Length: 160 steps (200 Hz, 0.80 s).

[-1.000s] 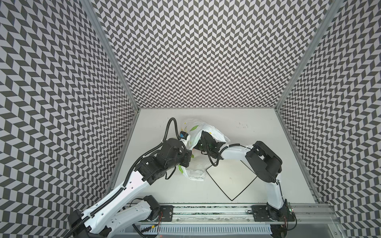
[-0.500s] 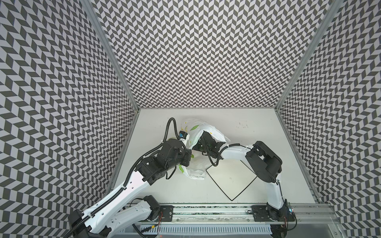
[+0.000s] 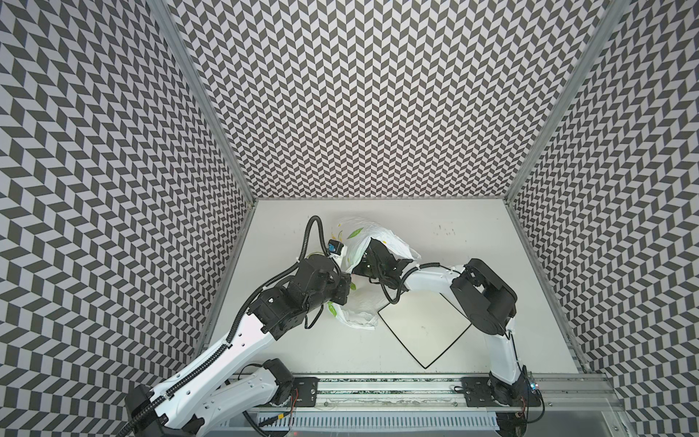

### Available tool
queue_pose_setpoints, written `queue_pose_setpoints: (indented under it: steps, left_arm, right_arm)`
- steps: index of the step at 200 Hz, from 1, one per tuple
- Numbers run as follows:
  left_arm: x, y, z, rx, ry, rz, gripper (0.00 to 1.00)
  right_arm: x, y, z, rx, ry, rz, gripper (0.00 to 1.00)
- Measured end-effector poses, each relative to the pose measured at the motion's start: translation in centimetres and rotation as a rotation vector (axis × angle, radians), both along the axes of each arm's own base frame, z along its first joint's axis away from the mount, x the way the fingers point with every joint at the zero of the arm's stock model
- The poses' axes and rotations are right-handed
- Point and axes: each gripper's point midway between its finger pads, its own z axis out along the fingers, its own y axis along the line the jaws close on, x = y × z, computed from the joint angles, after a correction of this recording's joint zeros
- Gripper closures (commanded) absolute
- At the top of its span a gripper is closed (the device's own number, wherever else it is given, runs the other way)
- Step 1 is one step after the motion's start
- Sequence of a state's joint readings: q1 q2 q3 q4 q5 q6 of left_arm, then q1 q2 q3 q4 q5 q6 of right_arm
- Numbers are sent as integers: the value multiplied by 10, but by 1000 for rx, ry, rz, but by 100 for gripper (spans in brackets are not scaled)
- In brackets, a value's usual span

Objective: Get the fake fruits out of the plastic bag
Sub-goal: 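Lower the right gripper into the bag toward the fruits, then grasp the yellow pear with the right gripper and lift it out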

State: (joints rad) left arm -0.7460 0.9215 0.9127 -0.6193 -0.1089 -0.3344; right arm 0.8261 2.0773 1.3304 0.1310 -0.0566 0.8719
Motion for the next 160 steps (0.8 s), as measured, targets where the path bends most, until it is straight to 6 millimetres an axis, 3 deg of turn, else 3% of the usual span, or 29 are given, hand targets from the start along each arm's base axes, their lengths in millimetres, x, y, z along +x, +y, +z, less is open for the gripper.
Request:
queue_pose_setpoints:
  steps: [42, 79, 101, 141, 160]
  left_arm:
    - [2, 0, 2, -2, -11, 7, 100]
    - [5, 0, 4, 3, -19, 14, 100]
    - [9, 0, 8, 2, -30, 26, 100]
    - [19, 6, 11, -5, -49, 104, 100]
    - [25, 7, 12, -18, -53, 146, 100]
  right_arm:
    - [3, 8, -1, 21, 7, 12, 68]
    - [3, 12, -4, 35, 15, 22, 89]
    - [2, 13, -4, 40, 14, 27, 97]
    - [-9, 7, -3, 77, -14, 74, 100]
    - [-20, 0, 10, 90, -61, 122, 100]
